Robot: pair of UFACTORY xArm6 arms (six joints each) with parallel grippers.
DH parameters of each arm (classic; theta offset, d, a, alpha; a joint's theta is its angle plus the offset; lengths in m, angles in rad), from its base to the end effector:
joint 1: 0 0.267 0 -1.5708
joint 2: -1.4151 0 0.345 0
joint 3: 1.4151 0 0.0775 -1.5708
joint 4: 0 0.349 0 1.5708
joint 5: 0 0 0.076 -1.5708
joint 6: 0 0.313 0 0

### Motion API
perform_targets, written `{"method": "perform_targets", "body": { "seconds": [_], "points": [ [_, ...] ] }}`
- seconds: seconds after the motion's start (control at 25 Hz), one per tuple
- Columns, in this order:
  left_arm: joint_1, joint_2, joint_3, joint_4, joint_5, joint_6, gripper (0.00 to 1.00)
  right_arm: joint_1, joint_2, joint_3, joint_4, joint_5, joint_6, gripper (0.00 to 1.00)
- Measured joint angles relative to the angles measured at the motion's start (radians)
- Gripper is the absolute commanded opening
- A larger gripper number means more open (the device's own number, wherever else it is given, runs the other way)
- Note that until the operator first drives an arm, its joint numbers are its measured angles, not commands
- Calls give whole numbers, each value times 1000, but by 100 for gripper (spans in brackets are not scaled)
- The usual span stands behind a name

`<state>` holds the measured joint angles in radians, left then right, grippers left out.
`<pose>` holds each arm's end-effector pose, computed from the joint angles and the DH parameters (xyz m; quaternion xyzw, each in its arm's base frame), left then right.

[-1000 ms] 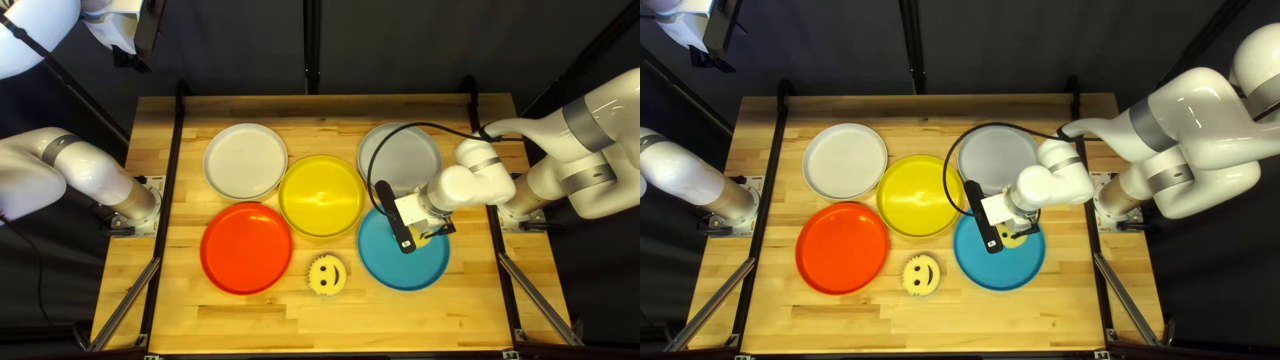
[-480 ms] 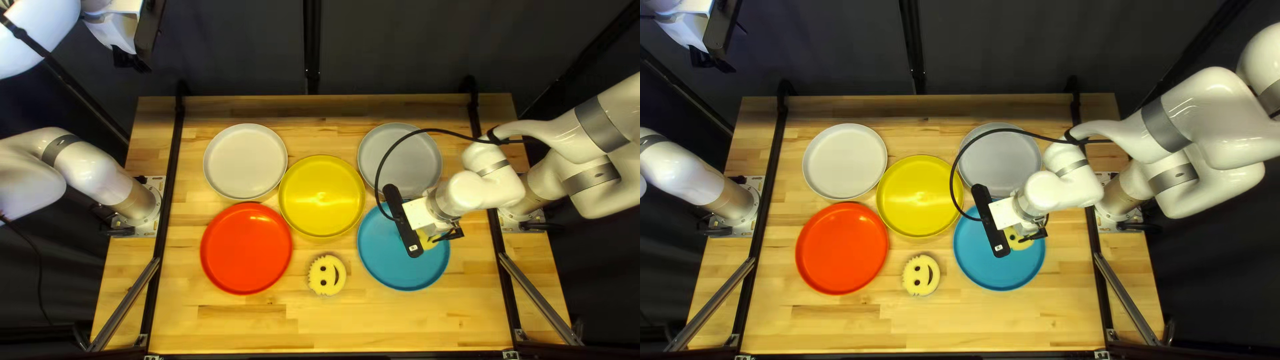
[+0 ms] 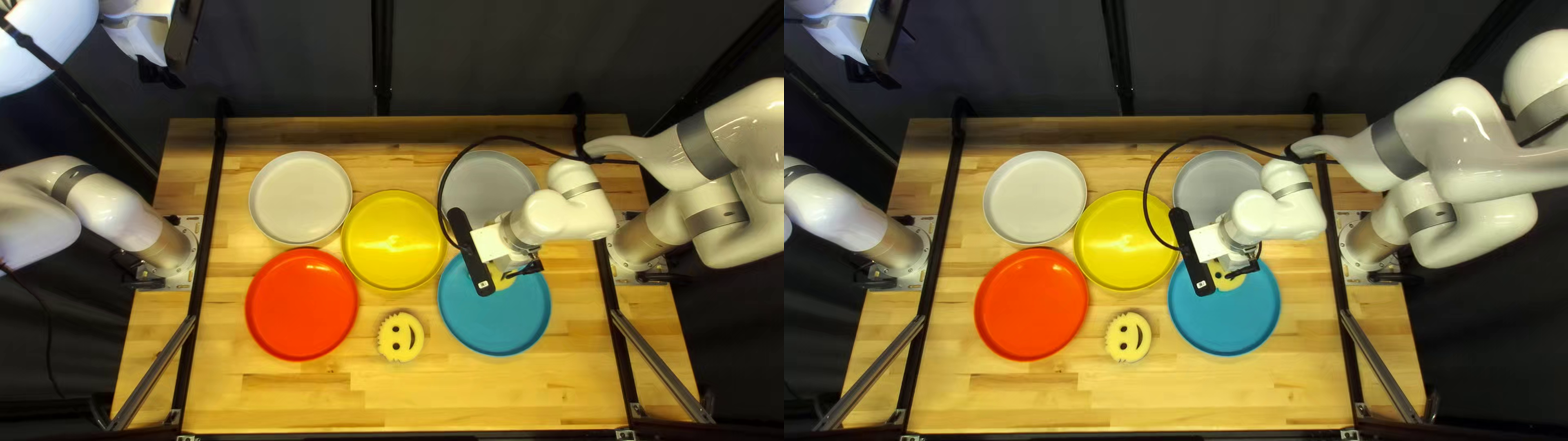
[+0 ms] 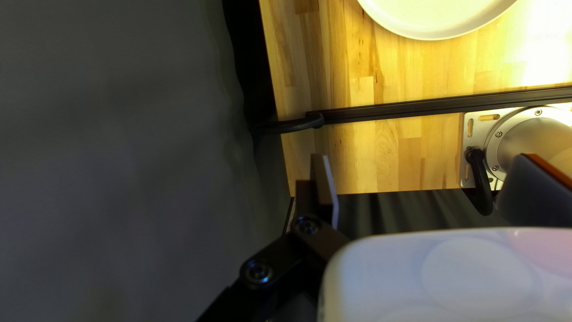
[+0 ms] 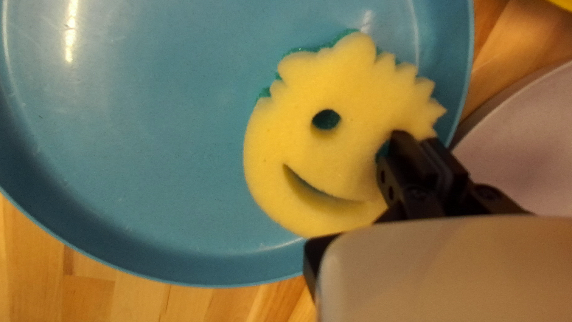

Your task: Pick up sponge and scrub the plate

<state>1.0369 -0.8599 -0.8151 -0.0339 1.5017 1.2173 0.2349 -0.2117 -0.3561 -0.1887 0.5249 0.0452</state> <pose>0.1334 0.2052 0.3483 -0.9920 0.0900 -0.0525 0.0709 0.3195 0.0589 0.0503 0.9832 0.1744 0.0280 0.0455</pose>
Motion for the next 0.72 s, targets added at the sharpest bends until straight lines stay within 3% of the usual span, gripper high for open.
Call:
{"method": "perform_targets", "body": {
  "seconds": [0.4, 0.72],
  "points": [
    [0, 0, 0, 0, 0, 0, 100, 190, 34, -67, 0, 84, 152, 0],
    [0, 0, 0, 0, 0, 0, 100, 179, 142, -161, -18, 68, 126, 0]
  ]
}}
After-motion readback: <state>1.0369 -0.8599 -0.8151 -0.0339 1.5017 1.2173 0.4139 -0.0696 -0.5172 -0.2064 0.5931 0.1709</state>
